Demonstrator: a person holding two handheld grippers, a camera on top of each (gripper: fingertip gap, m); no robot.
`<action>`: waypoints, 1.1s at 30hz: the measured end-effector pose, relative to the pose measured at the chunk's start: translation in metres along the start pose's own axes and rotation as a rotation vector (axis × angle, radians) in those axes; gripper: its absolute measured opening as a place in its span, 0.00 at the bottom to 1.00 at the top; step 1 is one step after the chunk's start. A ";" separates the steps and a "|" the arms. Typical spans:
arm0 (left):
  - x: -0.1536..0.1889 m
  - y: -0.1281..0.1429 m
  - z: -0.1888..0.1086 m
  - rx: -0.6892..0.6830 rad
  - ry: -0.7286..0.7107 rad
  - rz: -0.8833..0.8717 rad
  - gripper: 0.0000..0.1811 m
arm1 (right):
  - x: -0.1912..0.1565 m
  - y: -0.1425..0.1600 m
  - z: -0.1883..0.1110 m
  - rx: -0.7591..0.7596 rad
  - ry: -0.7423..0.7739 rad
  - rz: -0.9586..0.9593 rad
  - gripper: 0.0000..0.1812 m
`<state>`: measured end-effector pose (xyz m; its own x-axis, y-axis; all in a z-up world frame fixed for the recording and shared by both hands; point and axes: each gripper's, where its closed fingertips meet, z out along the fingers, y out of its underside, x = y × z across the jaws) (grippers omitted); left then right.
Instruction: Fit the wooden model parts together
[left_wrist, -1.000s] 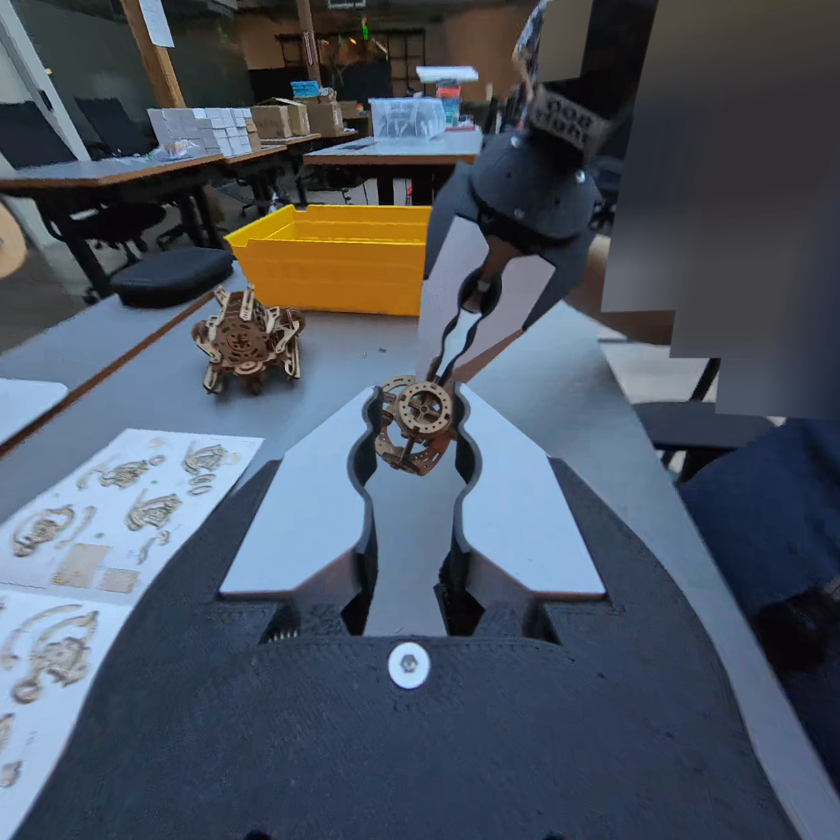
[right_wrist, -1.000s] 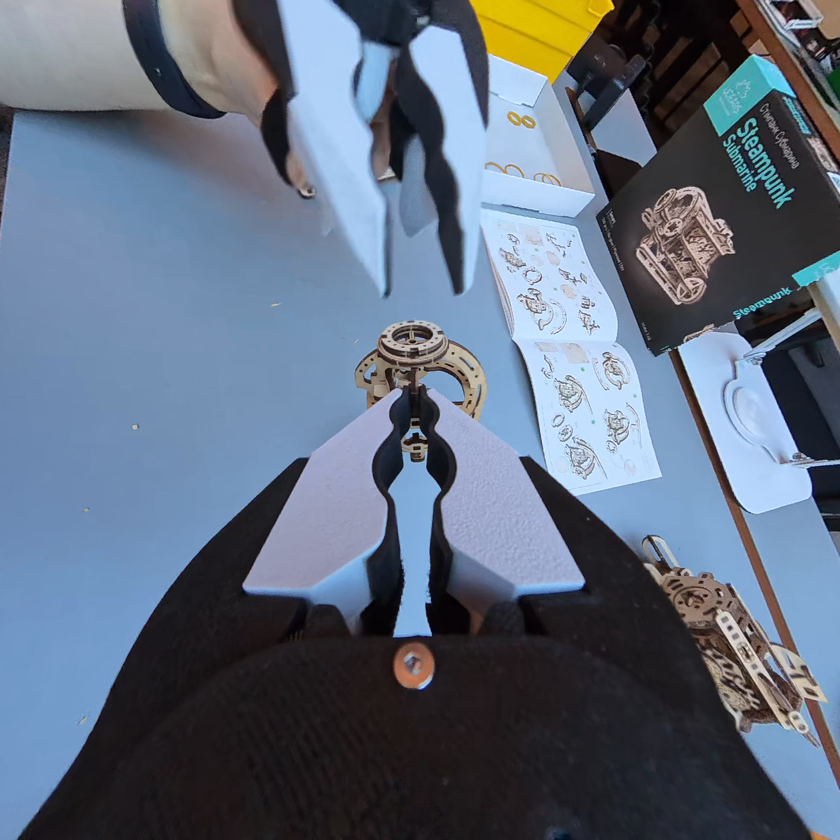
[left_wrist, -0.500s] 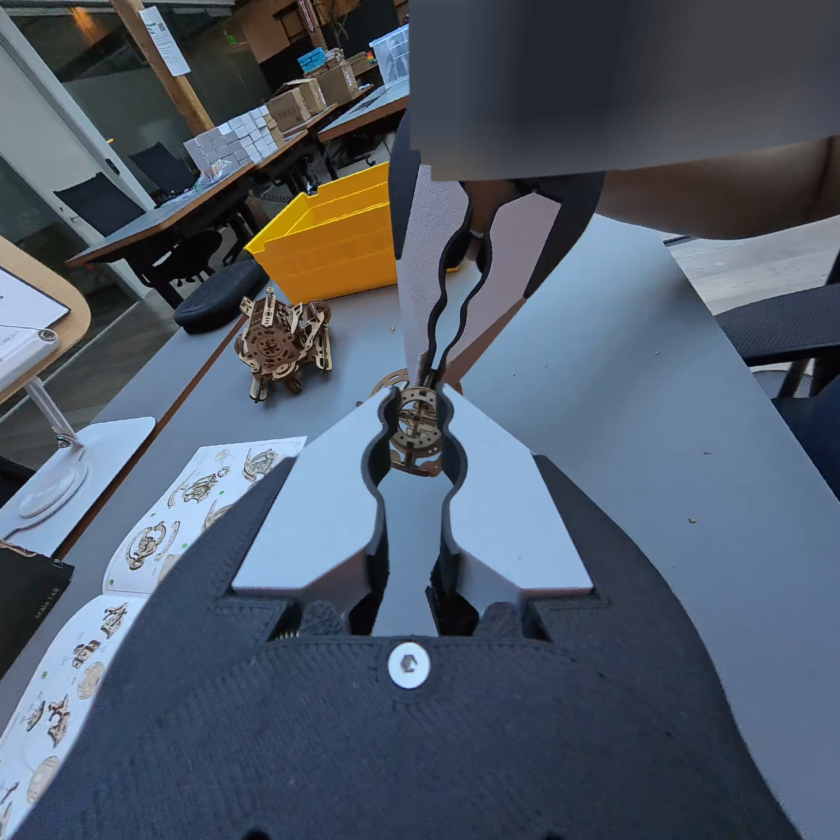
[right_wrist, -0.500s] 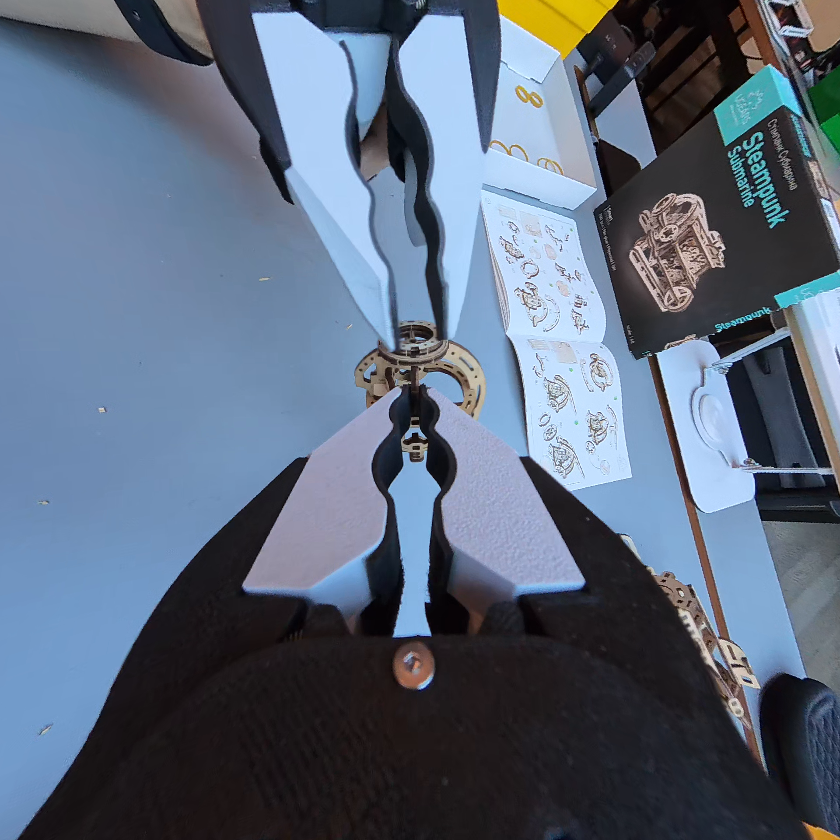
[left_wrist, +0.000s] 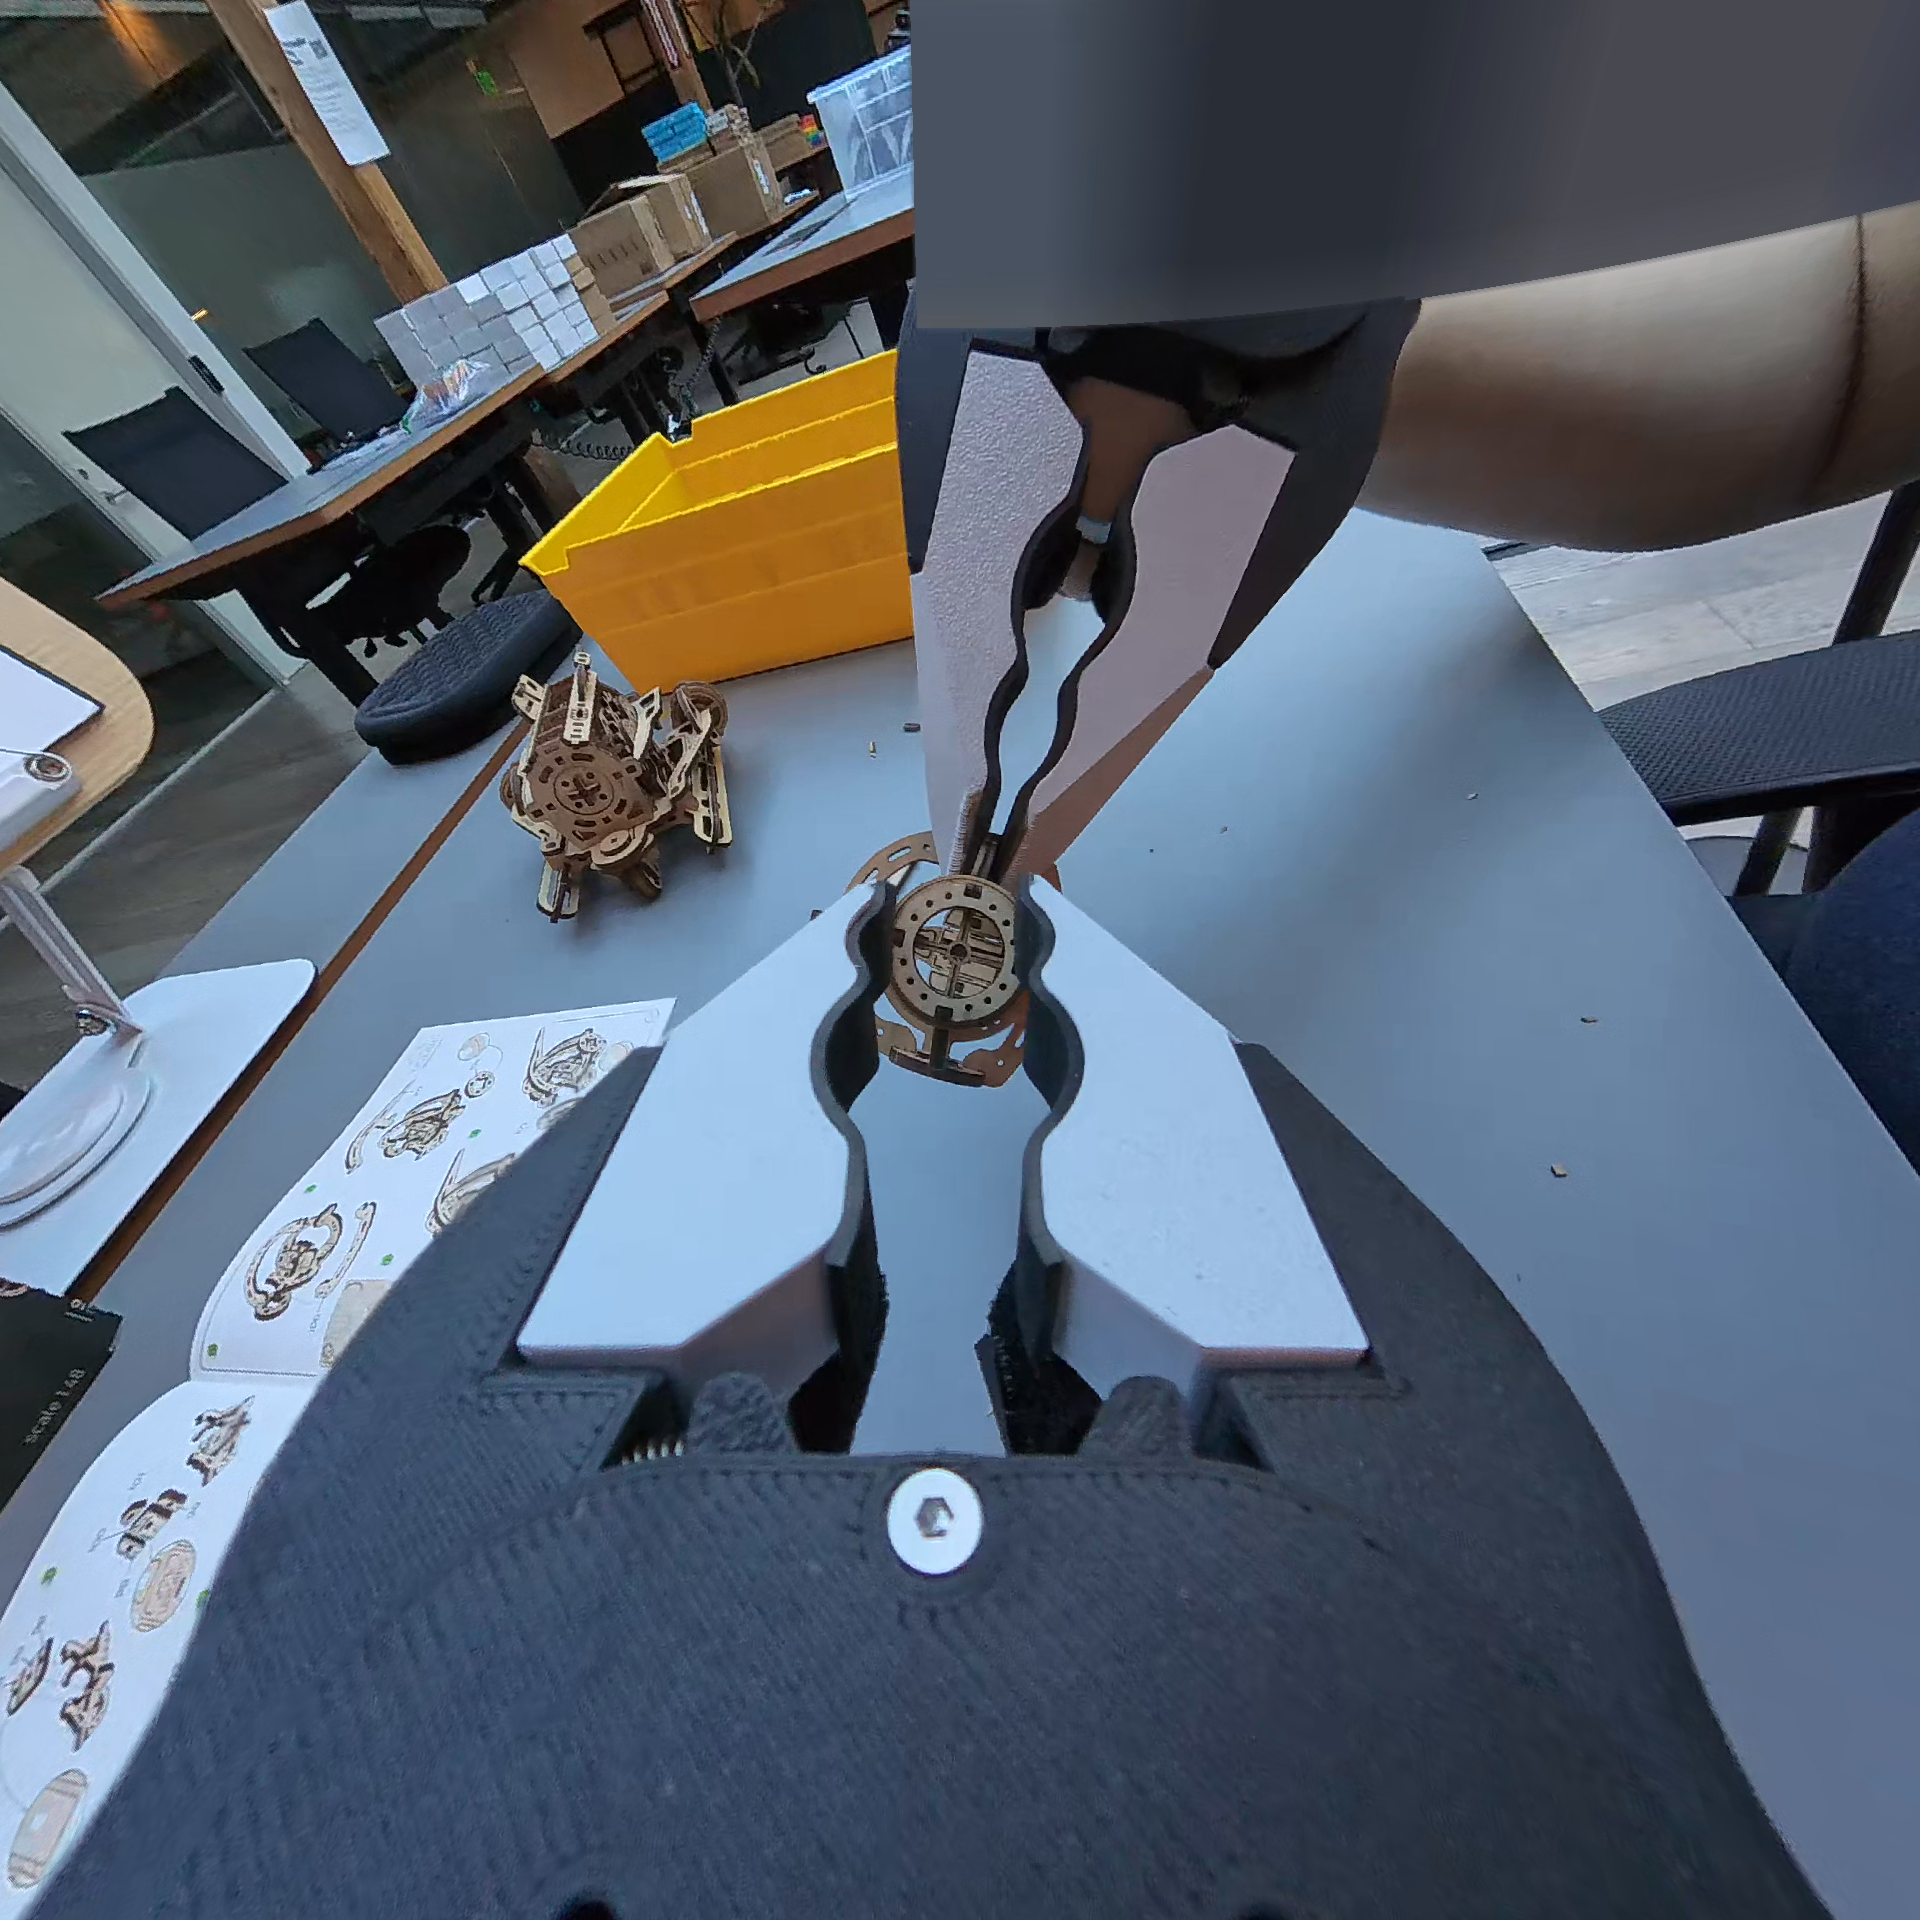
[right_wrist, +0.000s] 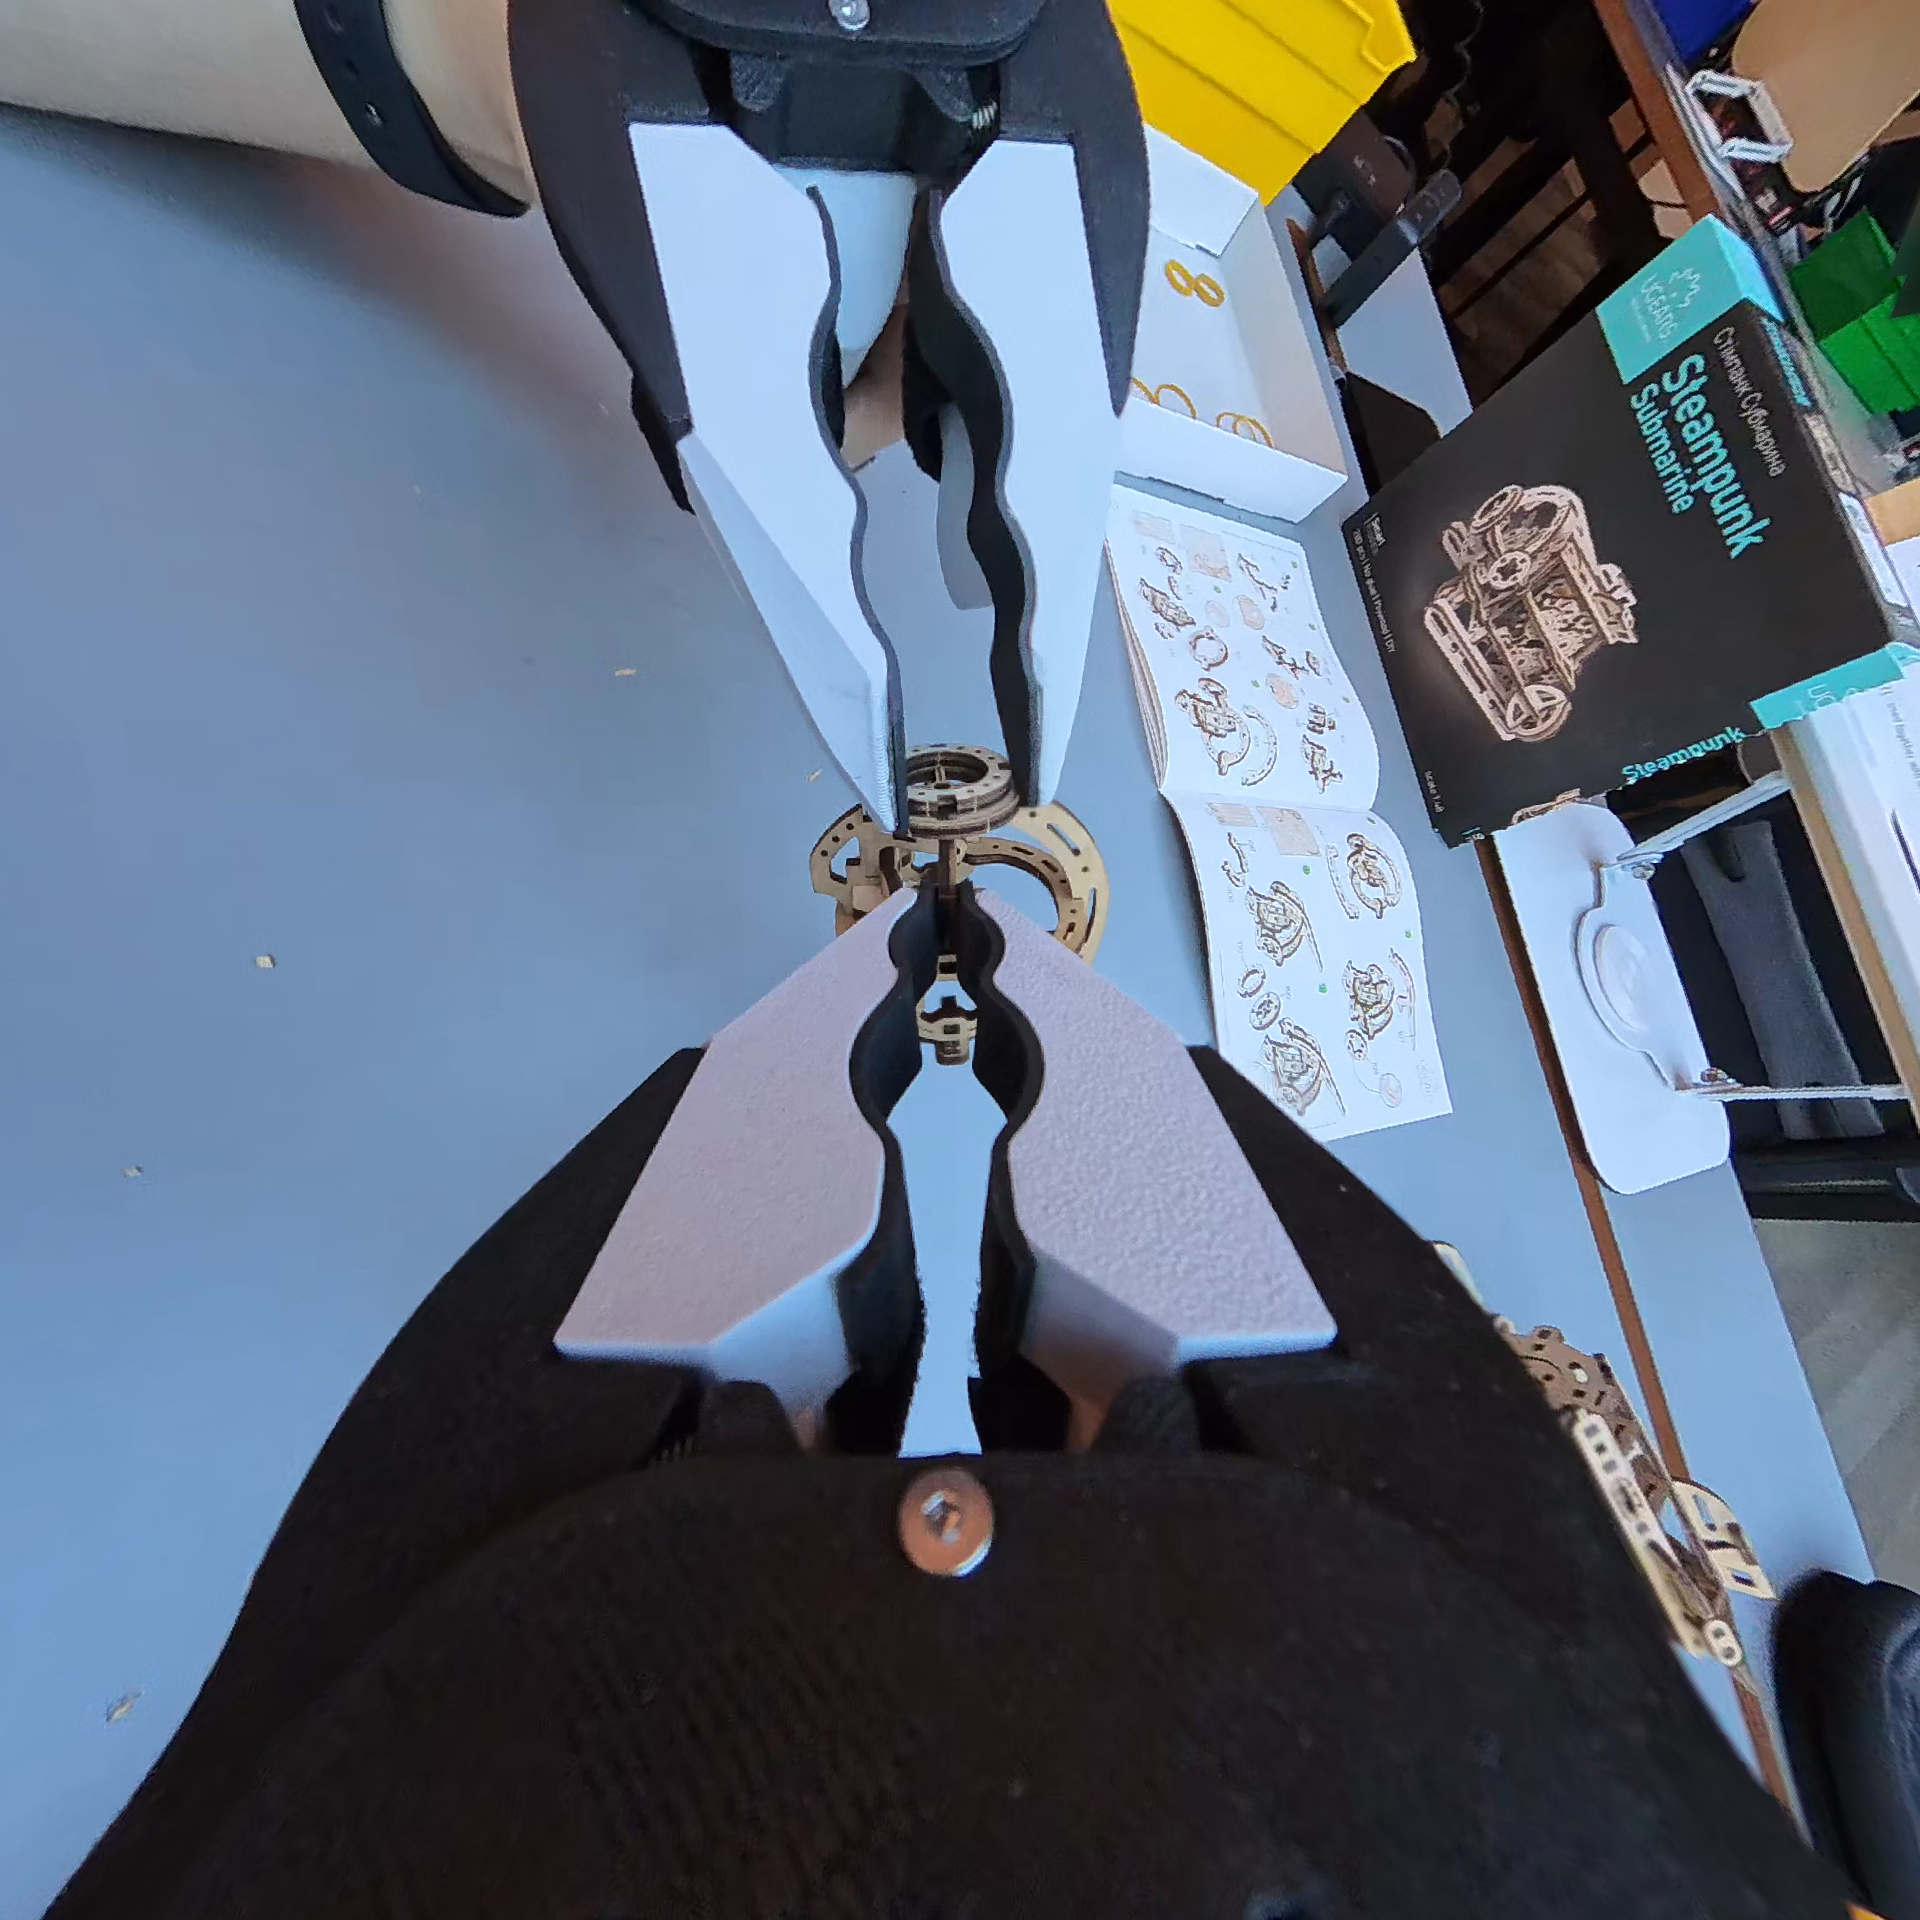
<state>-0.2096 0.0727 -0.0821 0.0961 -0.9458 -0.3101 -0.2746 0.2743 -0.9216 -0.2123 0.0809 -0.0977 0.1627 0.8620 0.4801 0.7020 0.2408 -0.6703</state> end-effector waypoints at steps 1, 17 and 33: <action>0.000 0.000 0.000 -0.001 -0.002 0.008 0.11 | 0.000 -0.001 -0.001 0.005 -0.003 0.011 0.00; -0.034 -0.039 -0.033 0.322 0.156 -0.655 0.12 | 0.032 -0.015 -0.036 0.452 0.118 0.241 0.00; -0.004 -0.036 -0.022 0.220 0.291 -0.611 0.05 | 0.013 -0.036 -0.027 0.466 0.156 -0.173 0.01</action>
<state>-0.2214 0.0626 -0.0425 -0.0962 -0.9412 0.3237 -0.0501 -0.3203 -0.9460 -0.2168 0.0711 -0.0523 0.1979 0.7239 0.6609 0.3505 0.5774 -0.7374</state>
